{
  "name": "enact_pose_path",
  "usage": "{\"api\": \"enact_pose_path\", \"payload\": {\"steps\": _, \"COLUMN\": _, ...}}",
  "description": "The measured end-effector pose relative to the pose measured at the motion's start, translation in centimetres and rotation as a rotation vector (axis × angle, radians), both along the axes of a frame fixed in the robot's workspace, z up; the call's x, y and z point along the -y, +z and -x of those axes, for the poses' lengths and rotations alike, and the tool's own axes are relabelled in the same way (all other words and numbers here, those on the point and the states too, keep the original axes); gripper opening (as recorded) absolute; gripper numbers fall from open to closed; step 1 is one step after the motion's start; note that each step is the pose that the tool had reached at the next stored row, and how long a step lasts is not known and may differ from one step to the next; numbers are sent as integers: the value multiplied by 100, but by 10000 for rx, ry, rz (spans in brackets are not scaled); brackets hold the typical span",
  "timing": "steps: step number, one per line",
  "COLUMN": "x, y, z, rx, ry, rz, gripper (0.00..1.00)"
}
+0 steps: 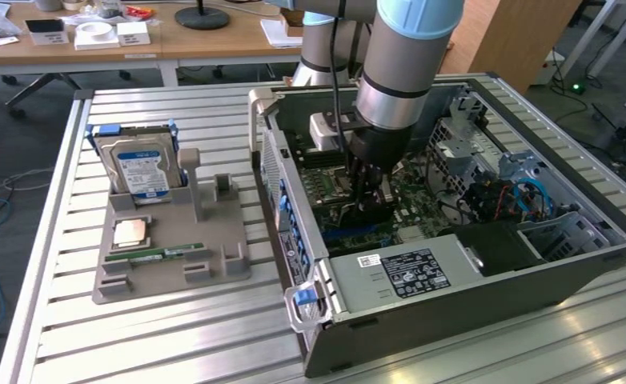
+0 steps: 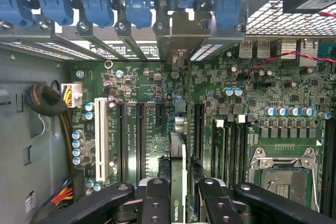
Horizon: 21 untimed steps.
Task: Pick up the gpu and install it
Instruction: 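Insert the gpu into the slot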
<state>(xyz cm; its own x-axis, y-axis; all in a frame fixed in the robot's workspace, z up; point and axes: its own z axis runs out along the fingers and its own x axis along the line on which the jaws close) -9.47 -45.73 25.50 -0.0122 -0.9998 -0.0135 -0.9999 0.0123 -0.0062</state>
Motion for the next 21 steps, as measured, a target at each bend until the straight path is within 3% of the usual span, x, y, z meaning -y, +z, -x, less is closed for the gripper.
{"api": "enact_pose_path", "payload": {"steps": 21, "x": 9, "y": -34, "z": -1, "rx": -4, "ry": 158, "rz": -12, "gripper": 25}}
